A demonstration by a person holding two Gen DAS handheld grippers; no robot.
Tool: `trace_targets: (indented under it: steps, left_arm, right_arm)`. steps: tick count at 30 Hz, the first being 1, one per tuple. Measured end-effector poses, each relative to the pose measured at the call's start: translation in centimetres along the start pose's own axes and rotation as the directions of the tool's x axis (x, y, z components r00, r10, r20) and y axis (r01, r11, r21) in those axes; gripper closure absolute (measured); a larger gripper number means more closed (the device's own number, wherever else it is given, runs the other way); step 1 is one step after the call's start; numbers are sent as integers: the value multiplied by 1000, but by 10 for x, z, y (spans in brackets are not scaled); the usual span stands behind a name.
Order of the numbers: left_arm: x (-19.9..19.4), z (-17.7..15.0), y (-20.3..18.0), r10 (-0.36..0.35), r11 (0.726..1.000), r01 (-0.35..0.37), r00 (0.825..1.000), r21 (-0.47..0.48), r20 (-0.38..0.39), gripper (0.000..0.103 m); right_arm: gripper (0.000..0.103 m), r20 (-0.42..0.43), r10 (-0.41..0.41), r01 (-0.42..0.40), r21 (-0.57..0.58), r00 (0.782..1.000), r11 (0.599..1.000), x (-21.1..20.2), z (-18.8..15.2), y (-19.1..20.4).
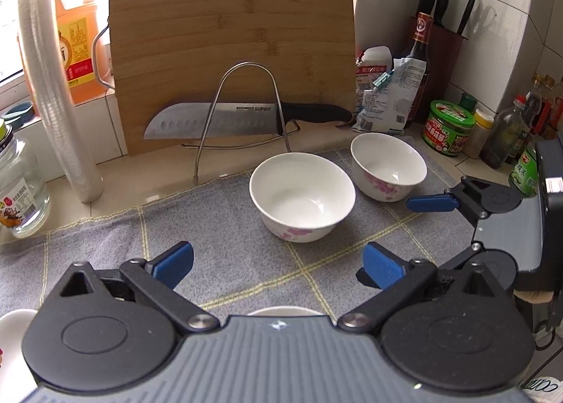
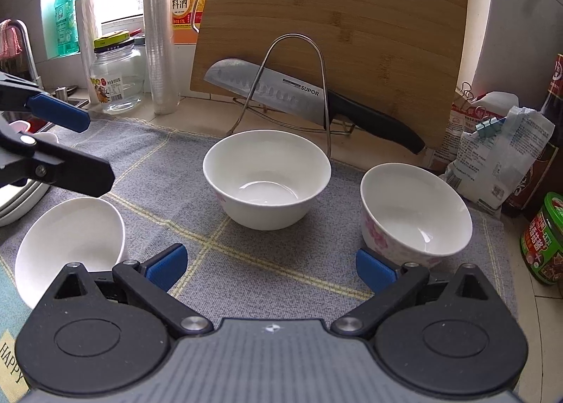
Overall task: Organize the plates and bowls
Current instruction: 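Move the left gripper to the next white bowl and grasp its rim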
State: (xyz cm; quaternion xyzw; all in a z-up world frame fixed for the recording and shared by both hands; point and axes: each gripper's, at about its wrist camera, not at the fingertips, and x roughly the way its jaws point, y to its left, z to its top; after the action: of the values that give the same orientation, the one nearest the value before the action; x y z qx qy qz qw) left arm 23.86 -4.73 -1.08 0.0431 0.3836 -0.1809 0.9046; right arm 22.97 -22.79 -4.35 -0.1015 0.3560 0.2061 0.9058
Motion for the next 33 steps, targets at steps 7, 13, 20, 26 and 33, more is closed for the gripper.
trace_targets:
  steps: [7, 13, 20, 26, 33]
  left_arm:
    - [36, 26, -7, -32, 999, 32, 999, 6, -13, 1]
    - [68, 42, -9, -57, 998, 57, 997, 7, -49, 1]
    - [97, 52, -7, -57, 998, 58, 995, 2, -84, 1]
    - [116, 55, -4, -71, 997, 71, 991, -6, -112, 2]
    - [127, 56, -4, -80, 997, 80, 988, -6, -132, 4]
  right_arm:
    - [0, -14, 16, -16, -12, 1000, 1000, 18, 2, -7]
    - [0, -9, 39, -39, -29, 999, 999, 29, 6, -6]
    - [0, 2, 43, -43, -49, 999, 998, 44, 14, -5]
    - [0, 3, 48, -48, -60, 999, 997, 55, 17, -4]
    - [2, 11, 57, -56, -71, 998, 996, 61, 21, -4]
